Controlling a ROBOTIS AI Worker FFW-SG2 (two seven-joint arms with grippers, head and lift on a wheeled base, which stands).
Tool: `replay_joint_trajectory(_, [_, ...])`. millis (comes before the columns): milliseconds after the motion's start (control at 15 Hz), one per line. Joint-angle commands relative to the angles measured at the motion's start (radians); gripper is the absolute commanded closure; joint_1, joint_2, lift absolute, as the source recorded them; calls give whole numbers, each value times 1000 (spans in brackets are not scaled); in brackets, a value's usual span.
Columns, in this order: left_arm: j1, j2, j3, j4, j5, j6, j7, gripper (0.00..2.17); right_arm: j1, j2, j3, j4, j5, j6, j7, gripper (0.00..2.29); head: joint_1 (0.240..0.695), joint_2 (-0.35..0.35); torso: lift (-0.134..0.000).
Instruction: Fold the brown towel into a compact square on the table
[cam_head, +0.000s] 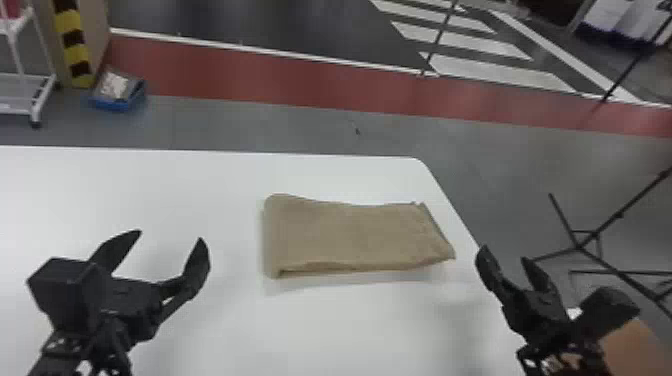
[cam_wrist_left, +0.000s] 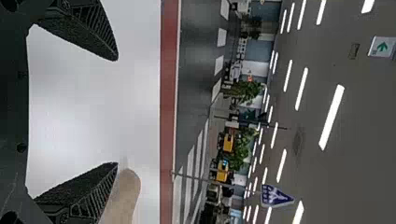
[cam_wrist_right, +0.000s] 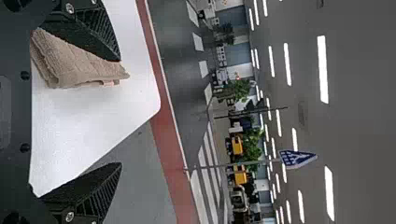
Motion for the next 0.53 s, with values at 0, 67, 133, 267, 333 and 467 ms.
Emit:
replay_joint_trajectory(0, [-45, -5, -79, 50, 58, 2, -1, 87, 10, 4, -2, 7, -13, -39, -6, 117, 695, -350, -123])
replay_joint_trajectory(67, [-69, -9, -122, 86, 73, 2, -2, 90, 10, 8, 1, 6, -13, -42, -4, 120, 695, -350, -123])
replay_joint_trajectory(133, [-97, -22, -162, 128, 73, -1, -1, 90, 10, 8, 8, 6, -11, -45, -4, 127, 695, -350, -123])
replay_joint_trajectory(267, [-138, -56, -211, 197, 65, -8, 1, 90, 10, 12, 16, 7, -8, -48, -4, 130, 695, -350, -123])
replay_joint_trajectory(333, [-157, -70, -229, 232, 55, -11, 4, 90, 8, 14, 24, 9, -8, -52, -4, 130, 695, -350, -123])
replay_joint_trajectory(467, [-181, -79, -260, 275, 47, -29, 32, 90, 2, 14, 48, 12, -5, -52, -4, 130, 695, -350, -123])
